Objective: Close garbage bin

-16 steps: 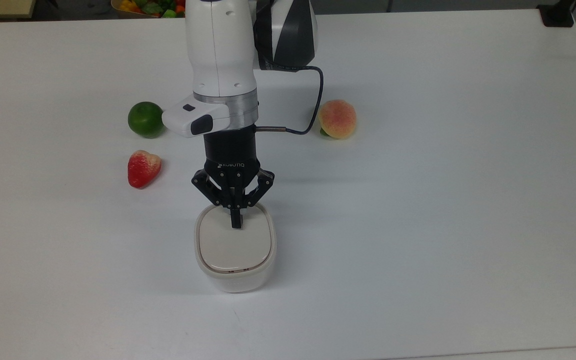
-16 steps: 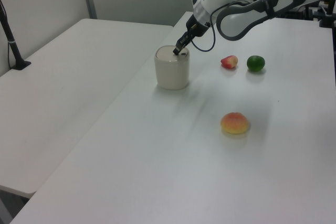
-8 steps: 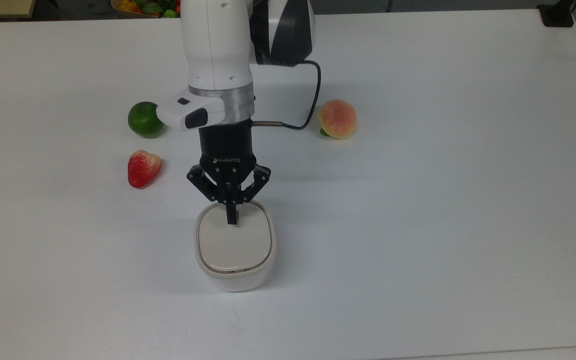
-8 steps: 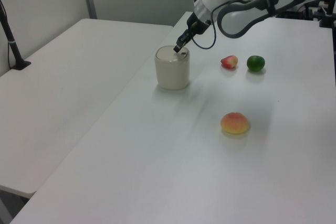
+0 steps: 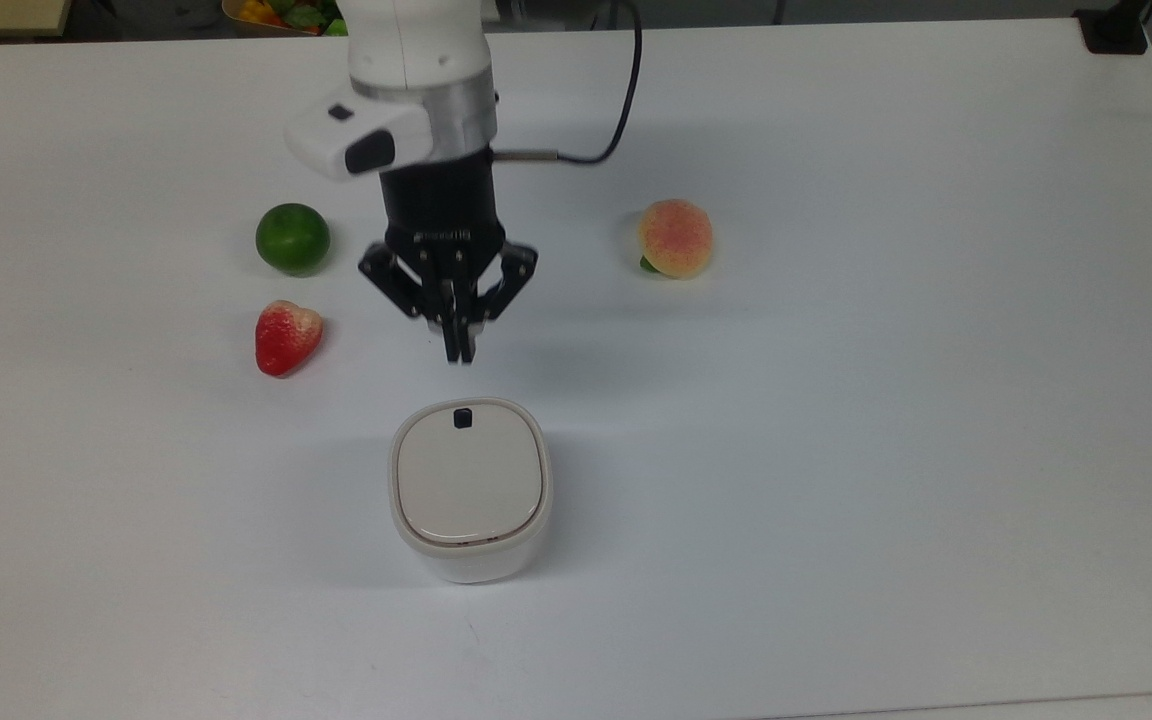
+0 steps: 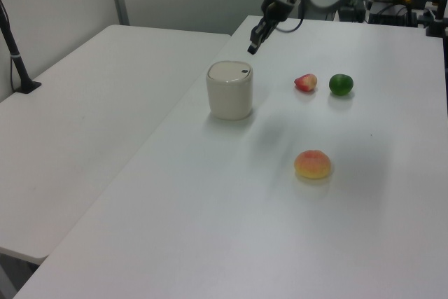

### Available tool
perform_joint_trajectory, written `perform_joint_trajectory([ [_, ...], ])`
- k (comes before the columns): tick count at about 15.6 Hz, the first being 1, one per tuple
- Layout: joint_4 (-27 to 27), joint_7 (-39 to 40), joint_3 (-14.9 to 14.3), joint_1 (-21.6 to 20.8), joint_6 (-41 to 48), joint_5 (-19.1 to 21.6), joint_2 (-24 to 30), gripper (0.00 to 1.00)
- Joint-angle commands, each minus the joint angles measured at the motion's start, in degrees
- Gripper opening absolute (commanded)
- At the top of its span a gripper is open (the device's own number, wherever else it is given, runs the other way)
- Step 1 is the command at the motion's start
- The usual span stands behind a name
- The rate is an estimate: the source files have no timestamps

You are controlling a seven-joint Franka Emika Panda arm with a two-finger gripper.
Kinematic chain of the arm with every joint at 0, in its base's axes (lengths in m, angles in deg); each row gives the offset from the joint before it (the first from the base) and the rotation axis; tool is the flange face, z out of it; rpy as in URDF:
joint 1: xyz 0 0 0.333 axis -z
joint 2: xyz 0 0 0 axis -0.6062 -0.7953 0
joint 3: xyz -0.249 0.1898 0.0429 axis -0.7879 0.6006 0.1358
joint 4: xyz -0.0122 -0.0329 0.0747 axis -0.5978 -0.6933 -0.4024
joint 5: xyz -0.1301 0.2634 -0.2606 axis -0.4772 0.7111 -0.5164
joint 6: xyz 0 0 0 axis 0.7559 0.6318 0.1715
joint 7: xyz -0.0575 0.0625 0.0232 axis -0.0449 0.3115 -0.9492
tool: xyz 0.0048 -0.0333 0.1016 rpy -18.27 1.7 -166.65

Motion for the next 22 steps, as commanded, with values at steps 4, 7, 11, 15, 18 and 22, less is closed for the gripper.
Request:
perform_joint_trajectory([
  [4, -0.1, -0.54, 0.16, 0.95, 22.2, 0.32, 8.37, 0.78],
  [7, 0.08, -1.33, 0.16, 1.13, 29.86, 0.23, 11.98, 1.0],
  [11, 0.26, -2.38, 0.16, 0.6, 38.75, 0.06, 15.93, 1.0],
  [15, 0.0, -7.75, 0.16, 0.34, 41.92, 0.06, 18.13, 1.0],
  [18, -0.88, -7.57, 0.34, 0.51, 42.63, 0.23, 20.5, 1.0],
  [22, -2.9, -4.51, 0.34, 0.6, 42.01, 0.32, 22.62, 1.0],
])
